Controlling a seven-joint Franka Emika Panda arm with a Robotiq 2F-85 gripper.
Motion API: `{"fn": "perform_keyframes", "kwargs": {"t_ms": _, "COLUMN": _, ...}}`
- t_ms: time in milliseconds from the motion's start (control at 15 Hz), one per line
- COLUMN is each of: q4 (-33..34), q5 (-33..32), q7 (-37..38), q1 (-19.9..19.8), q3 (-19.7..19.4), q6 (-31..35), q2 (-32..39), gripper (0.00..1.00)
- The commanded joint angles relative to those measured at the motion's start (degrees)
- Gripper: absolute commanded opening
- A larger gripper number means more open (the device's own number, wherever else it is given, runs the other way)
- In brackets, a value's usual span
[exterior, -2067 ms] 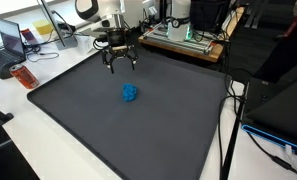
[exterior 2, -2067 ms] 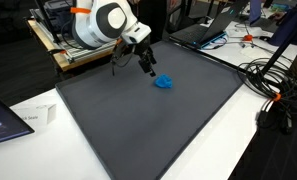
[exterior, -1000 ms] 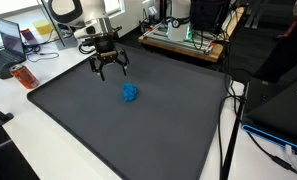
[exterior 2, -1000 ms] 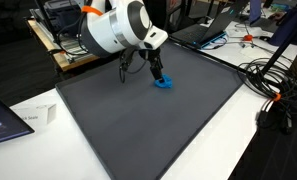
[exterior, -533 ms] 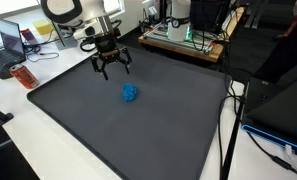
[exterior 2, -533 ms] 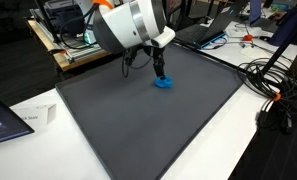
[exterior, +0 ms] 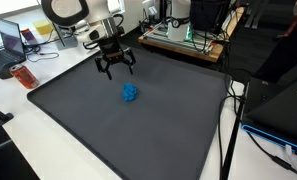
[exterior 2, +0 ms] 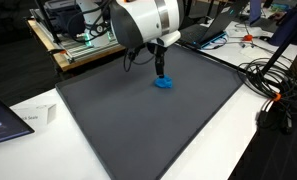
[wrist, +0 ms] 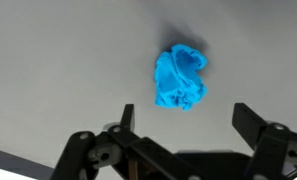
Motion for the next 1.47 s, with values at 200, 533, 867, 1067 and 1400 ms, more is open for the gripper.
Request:
{"fn": "perform_keyframes", "kwargs": {"t_ms": 200, "q4": 1.48, "q5": -0.72, "q7": 5.38, "q1": 3.51, "q3": -3.78, "q6": 1.72, "q2": 1.88, "gripper": 1.00}}
{"fn": "perform_keyframes", "kwargs": {"t_ms": 533, "q4": 1.25, "q5": -0.64, "q7": 8.16, "q1": 2.92, "q3": -2.74, "q6": -0.17, "q2": 0.92, "gripper": 1.00}}
{"fn": "perform_keyframes", "kwargs": {"t_ms": 867, "q4": 2.61, "q5": -0.64, "q7": 11.50, "q1": 3.61, "q3": -3.88, "q6": 0.07, "q2": 0.95, "gripper": 1.00}}
{"fn": "perform_keyframes", "kwargs": {"t_ms": 1067, "q4": 2.90, "q5": -0.64, "q7": 15.90, "q1": 5.12, "q3": -6.02, "q6": 0.95, "q2": 0.83, "gripper": 1.00}}
{"fn": "perform_keyframes", "kwargs": {"t_ms": 1400, "q4": 0.32, "q5": -0.64, "q7": 22.50, "q1": 7.93, "q3": -8.61, "q6": 0.64, "q2": 0.07, "gripper": 1.00}}
